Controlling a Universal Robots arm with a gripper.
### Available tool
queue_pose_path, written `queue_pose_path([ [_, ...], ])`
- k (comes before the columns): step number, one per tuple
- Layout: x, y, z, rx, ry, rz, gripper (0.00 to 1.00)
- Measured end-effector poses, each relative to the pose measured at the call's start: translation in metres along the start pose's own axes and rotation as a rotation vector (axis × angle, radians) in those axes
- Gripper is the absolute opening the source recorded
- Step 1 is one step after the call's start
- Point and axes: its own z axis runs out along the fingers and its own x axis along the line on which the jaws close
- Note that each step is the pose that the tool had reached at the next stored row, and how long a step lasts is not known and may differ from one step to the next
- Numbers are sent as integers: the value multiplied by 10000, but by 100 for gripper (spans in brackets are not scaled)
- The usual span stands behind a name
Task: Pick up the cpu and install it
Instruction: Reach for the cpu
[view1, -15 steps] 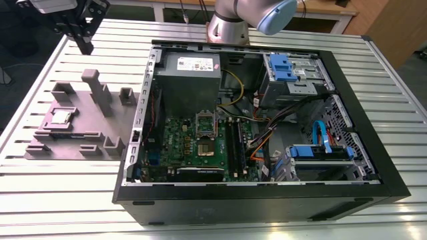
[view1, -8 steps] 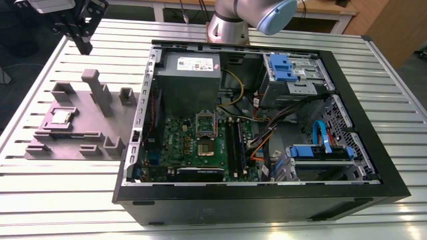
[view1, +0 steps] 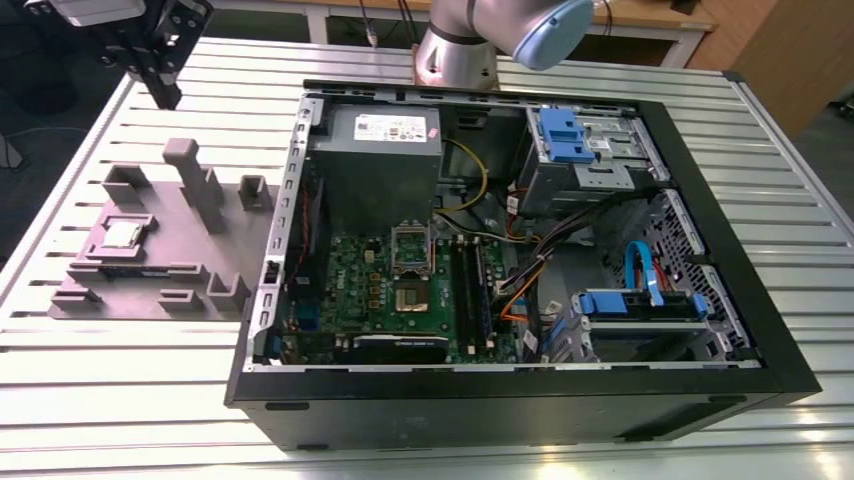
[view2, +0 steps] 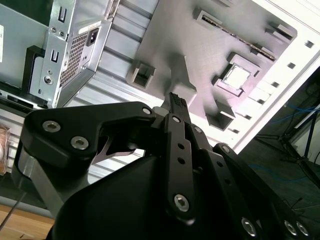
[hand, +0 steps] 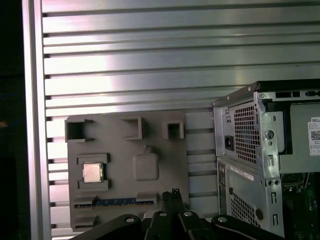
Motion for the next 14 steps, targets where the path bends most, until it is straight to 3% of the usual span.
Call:
queue_pose_path([
  [6, 64, -5, -1, 0, 0, -2, 10],
  [8, 133, -10, -2, 1, 2, 0, 10],
  [14, 244, -19, -1, 0, 1, 0, 10],
])
